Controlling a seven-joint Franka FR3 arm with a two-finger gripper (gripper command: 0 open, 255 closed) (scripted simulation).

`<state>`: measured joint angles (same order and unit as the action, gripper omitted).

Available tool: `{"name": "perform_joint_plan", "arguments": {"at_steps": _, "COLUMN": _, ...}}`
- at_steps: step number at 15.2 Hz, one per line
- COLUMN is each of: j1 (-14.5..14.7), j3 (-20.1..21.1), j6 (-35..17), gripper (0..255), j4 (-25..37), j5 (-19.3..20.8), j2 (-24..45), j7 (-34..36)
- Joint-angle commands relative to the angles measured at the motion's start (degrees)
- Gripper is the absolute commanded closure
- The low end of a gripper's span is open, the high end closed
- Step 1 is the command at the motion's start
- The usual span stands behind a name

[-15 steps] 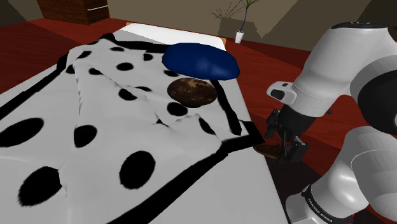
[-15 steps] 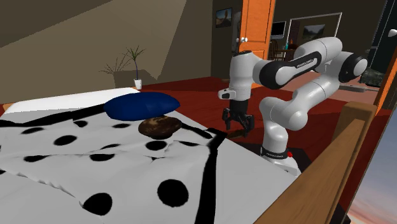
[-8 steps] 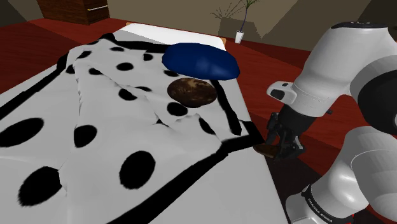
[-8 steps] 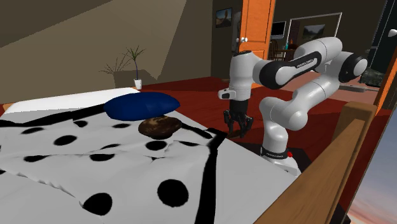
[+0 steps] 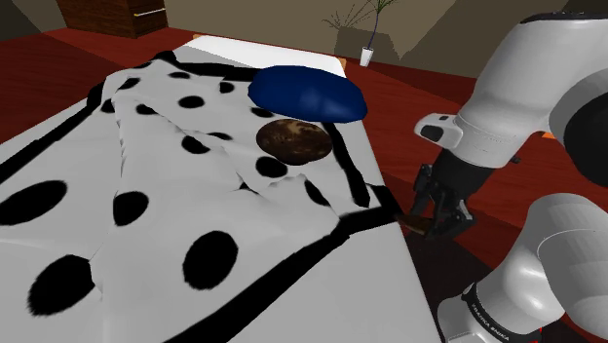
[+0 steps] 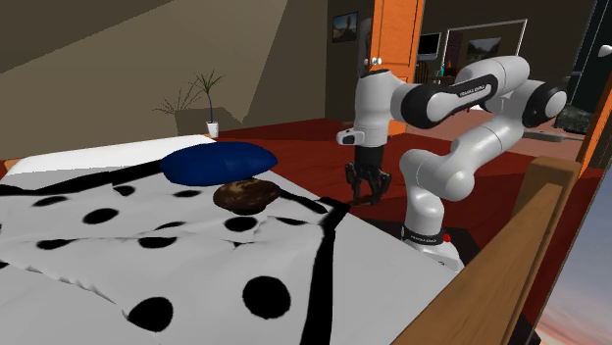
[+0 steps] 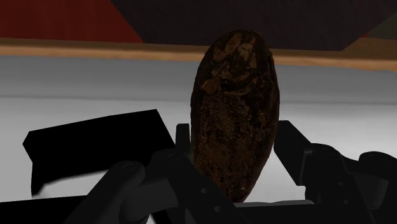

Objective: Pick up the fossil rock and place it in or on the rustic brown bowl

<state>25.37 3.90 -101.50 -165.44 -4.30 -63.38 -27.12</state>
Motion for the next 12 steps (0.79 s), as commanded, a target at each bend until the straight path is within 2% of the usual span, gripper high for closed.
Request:
{"name": "perform_joint_plan", "arguments": {"at_steps": 1, "j1": -0.05, "j3": -0.06, "j6": 1.44, "gripper": 255, "j4": 1.64, "j5": 0.08, "j2": 0.23, "j7": 0.06}}
{"name": "perform_joint_plan", "arguments": {"at_steps": 12, "j1": -0.36, "j3": -0.57, "j6": 9.16, "gripper": 255, "j4": 10.63, "j5": 0.63, "j2": 1.49, "j7": 0.18}}
